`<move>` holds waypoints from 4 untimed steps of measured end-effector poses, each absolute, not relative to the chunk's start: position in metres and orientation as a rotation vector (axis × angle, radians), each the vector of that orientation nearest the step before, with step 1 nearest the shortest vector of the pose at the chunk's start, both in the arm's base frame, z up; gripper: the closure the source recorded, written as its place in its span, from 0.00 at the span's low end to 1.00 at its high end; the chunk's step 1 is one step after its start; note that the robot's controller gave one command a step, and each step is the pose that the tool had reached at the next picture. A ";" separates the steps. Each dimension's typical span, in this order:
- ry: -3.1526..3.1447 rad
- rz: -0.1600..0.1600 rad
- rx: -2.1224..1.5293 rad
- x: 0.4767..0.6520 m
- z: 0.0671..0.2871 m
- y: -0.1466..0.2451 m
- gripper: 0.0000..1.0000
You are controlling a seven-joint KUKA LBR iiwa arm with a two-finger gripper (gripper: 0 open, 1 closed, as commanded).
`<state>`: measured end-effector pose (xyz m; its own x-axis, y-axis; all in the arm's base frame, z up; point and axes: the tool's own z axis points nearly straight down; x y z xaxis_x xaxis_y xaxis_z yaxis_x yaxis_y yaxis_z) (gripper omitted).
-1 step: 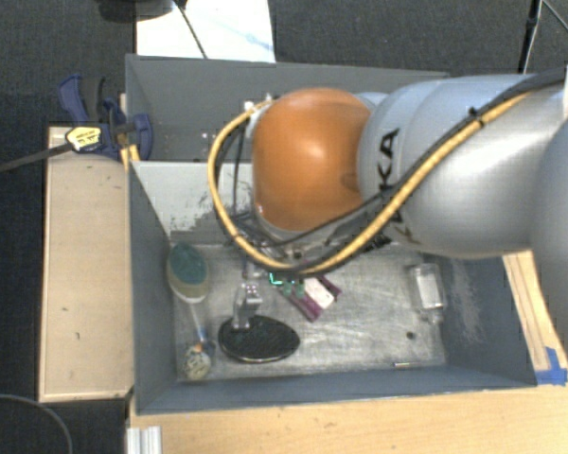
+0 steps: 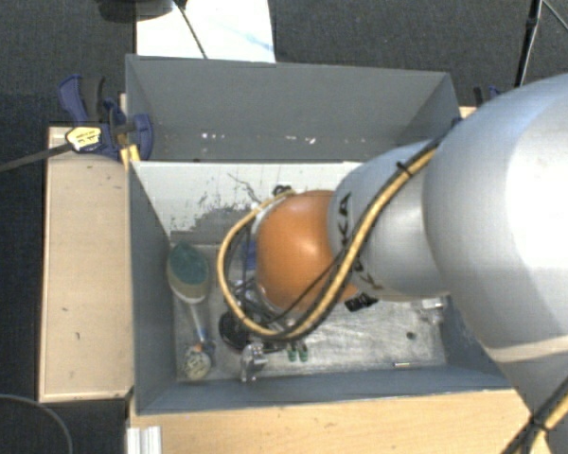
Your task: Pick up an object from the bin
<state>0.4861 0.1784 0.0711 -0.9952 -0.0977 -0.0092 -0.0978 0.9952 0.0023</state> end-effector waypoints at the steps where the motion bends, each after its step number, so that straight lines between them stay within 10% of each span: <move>1: 3.134 0.000 0.131 0.520 0.101 0.143 0.00; 2: 3.066 0.007 0.673 0.511 0.100 0.203 0.00; 4: 2.862 0.005 1.295 0.499 0.071 0.148 0.00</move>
Offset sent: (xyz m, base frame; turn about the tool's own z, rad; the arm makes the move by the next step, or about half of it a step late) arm 0.0317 -0.0341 0.0289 0.1799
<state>0.4991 0.1476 0.0706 -0.6600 0.7512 0.0007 0.7512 0.6600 0.0031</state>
